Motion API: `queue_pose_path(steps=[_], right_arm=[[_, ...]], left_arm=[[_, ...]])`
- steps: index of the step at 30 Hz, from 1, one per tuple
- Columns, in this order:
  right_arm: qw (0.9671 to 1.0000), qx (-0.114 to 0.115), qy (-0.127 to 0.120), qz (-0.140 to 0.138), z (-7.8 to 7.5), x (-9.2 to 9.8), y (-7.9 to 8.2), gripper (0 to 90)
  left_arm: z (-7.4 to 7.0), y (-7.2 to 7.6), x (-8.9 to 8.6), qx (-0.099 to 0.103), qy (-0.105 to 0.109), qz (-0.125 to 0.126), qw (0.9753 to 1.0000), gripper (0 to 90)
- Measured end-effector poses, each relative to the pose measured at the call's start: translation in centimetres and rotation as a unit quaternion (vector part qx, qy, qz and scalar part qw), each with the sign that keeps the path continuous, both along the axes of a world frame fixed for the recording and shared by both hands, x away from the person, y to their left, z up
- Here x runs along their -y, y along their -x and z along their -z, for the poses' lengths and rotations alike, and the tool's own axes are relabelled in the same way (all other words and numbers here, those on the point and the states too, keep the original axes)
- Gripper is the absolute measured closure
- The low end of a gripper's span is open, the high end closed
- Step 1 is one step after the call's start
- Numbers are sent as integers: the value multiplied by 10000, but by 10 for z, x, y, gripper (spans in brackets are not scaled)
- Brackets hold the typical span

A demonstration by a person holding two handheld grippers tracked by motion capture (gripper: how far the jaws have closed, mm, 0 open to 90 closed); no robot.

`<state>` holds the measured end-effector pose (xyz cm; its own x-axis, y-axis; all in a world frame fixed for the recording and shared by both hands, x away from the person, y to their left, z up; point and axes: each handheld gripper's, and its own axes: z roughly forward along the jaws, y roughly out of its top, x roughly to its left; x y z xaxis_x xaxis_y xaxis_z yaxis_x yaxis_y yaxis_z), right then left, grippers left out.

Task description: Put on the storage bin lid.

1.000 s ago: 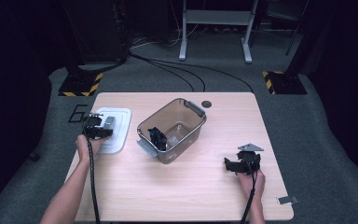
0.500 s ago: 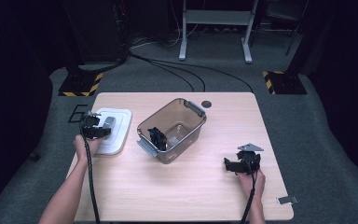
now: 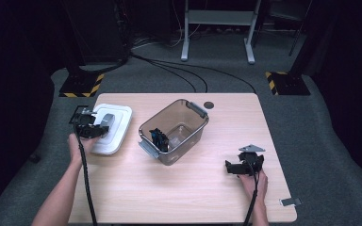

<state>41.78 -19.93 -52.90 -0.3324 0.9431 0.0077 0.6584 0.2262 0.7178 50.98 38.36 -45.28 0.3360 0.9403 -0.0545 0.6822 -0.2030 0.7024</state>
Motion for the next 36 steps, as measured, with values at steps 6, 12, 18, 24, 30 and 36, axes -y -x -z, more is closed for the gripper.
queue_pose_path(steps=[6, 12, 18, 24, 30, 36], right_arm=[[10000, 7, -3, 20, 0, 0, 0, 0], [10000, 7, -4, 16, 0, 0, 0, 0], [10000, 3, 0, 6, 0, 0, 0, 0], [10000, 4, -7, 2, 0, 0, 0, 0], [10000, 15, -6, 29, 0, 0, 0, 0], [10000, 3, -6, 1, 0, 0, 0, 0]], left_arm=[[-16, 4, 3, -95, 170, 215, 9996, 671], [-37, 11, 11, -120, 128, 490, 9986, 671], [-58, 16, 18, -47, 132, 663, 9977, 671], [-78, 21, 22, 56, -8, 797, 9968, 671], [-95, 24, 24, 100, -64, 866, 9962, 671], [-111, 25, 28, 171, -103, 921, 9955, 671]])
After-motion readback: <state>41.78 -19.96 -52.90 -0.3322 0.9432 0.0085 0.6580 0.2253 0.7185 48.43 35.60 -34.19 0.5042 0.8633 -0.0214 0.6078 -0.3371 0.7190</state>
